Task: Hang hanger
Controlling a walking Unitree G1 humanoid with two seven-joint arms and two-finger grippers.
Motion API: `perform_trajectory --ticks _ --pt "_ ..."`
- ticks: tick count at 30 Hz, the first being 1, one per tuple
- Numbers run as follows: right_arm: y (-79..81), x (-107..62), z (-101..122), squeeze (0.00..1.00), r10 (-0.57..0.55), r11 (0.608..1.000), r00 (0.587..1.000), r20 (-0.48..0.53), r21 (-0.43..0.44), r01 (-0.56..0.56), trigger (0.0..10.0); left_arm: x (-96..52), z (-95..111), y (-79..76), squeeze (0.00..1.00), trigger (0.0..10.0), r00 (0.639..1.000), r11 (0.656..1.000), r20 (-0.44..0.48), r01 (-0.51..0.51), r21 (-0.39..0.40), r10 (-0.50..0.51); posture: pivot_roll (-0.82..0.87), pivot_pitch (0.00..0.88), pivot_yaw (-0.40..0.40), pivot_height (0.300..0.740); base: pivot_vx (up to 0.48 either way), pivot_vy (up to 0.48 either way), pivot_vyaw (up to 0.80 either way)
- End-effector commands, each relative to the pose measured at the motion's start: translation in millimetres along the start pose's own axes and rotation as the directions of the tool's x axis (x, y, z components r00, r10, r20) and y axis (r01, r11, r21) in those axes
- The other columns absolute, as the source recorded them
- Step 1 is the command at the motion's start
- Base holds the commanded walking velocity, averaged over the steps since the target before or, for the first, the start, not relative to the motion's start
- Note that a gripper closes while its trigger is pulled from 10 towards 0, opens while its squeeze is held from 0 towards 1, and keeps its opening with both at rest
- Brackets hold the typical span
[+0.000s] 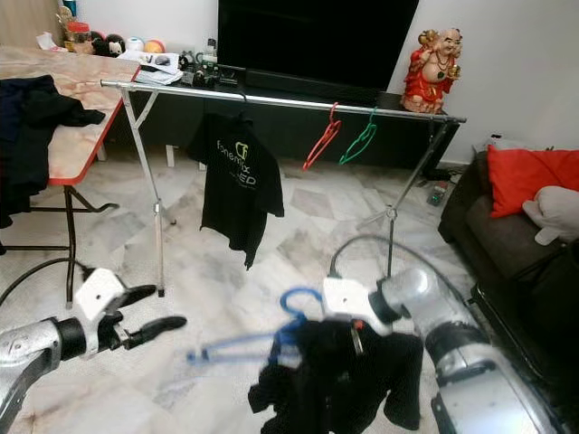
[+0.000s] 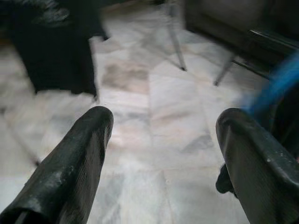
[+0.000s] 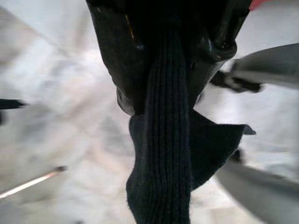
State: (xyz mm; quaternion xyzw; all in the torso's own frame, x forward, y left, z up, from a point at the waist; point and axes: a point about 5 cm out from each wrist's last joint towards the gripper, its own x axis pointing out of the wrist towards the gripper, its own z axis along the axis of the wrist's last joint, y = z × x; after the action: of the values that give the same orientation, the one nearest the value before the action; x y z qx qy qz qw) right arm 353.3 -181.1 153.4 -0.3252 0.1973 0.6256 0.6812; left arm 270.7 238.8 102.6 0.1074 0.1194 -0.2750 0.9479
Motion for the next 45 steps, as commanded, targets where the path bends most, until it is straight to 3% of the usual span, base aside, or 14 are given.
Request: perform_trajectory --ticks 1,4,9,14,21,26,45 --pt "-9.5 -16.1 10 0.0 -0.064 0.997 0.998 0.029 -0.042 0.065 0.0 -0.8 -12 -2.9 0.0 10.0 0.999 0.998 -0.011 -0.045 -0.037 0.044 0.2 0.0 -0.2 0.74 0.0 0.0 0.0" --pt "-11.9 -19.5 14 0.0 -0.073 0.995 0.996 0.044 -0.062 0.076 0.0 0.4 -22 -7.0 0.0 10.0 0.998 0.996 -0.024 -0.067 -0.06 0.065 0.2 0.0 -0.201 0.74 0.0 0.0 0.0" --pt "-16.0 -21.3 33 0.0 -0.048 0.99 0.991 0.123 -0.124 0.063 0.0 11.7 -41 -27.7 0.0 10.0 0.999 0.992 -0.049 -0.018 -0.128 0.011 0.19 0.0 -0.199 0.74 0.0 0.0 0.0" --pt "-19.6 -22.6 47 0.0 -0.035 0.983 0.986 0.164 -0.173 0.064 0.0 20.6 -53 -34.0 0.0 10.0 0.997 0.989 -0.075 0.012 -0.149 -0.024 0.18 0.0 -0.199 0.74 0.0 0.0 0.0" --pt "-23.3 -27.2 63 0.0 -0.026 0.97 0.979 0.2 -0.232 0.073 0.0 28.8 -59 -37.7 0.0 10.0 0.995 0.989 -0.088 0.035 -0.143 -0.048 0.18 0.0 -0.198 0.74 0.0 0.0 0.0" --pt "-24.6 -28.2 79 0.0 0.008 0.958 0.97 0.243 -0.281 0.062 0.0 40.0 -56 -41.5 0.0 10.0 0.996 0.983 -0.048 0.067 -0.171 -0.076 0.17 0.0 -0.202 0.74 0.0 0.0 0.0" --pt "-22.0 -21.3 97 0.0 0.069 0.939 0.959 0.275 -0.343 0.03 0.0 58.1 -53 -50.9 0.0 10.0 0.989 0.973 -0.023 0.139 -0.184 -0.146 0.16 0.0 -0.209 0.74 0.0 0.0 0.0"
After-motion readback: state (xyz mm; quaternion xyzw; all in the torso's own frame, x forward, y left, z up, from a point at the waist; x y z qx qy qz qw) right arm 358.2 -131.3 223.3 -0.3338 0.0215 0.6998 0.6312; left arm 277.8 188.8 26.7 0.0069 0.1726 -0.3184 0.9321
